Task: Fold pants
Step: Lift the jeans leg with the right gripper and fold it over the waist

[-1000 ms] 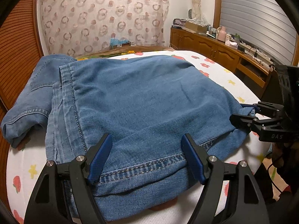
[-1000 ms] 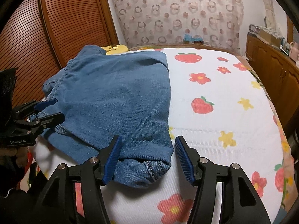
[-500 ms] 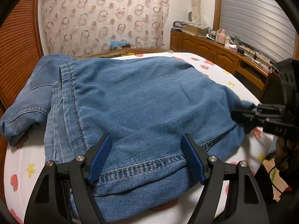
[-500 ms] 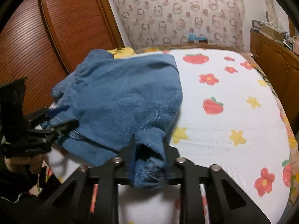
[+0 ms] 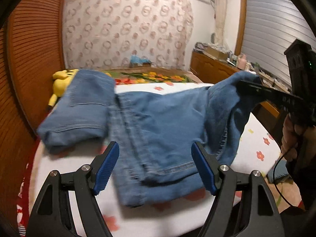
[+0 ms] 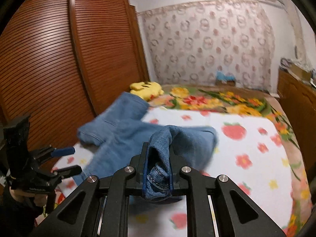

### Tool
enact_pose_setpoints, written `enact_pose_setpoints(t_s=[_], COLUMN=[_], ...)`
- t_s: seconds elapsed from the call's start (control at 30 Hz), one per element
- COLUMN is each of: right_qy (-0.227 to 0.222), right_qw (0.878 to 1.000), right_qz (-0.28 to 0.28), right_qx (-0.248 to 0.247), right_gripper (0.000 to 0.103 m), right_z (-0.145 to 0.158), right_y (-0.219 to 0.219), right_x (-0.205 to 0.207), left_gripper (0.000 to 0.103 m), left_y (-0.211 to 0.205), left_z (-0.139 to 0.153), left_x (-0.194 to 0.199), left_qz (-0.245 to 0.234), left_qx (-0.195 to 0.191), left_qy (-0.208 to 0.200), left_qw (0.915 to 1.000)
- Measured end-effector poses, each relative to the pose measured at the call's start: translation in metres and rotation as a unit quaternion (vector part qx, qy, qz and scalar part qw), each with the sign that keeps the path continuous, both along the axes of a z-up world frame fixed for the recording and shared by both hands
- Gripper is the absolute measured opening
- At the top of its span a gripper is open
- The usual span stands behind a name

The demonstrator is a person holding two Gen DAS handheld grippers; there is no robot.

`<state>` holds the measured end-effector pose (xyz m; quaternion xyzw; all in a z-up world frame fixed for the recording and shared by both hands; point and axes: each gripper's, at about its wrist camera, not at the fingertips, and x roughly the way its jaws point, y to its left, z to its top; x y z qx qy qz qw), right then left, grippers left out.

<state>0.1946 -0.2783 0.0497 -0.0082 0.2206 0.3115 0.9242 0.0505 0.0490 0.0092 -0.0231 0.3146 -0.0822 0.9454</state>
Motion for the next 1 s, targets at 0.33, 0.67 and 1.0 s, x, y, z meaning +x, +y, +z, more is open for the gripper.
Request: enact_pose_setpoints(t_s=[0.33, 0.67, 1.0], right_qy=[-0.018, 0.084, 0.107], right_qw=[0.991, 0.969, 0.969], right_qz=[0.134, 0.231, 0.222], right_qx=[0.006, -0.036, -0.033], right_gripper=[0.015, 0.015, 0.032], right_z=[0.018, -0.038, -0.034], right_y=[0.11, 0.159, 0.135], right_x=[-0.011, -0.029, -0.033], left_gripper=[0.076, 0.076, 0.076], left_y=[0.075, 0.108, 0.089], left_z=[0.001, 0.003, 0.002], left_x=[-0.02, -0.021, -0.007], left_qz=[0.082, 0.123, 0.094], left_qx=[-0.012, -0.026, -0.02], left_qy=[-0.008, -0.013, -0.004], left_qw=[0.9965, 0.9919, 0.9954])
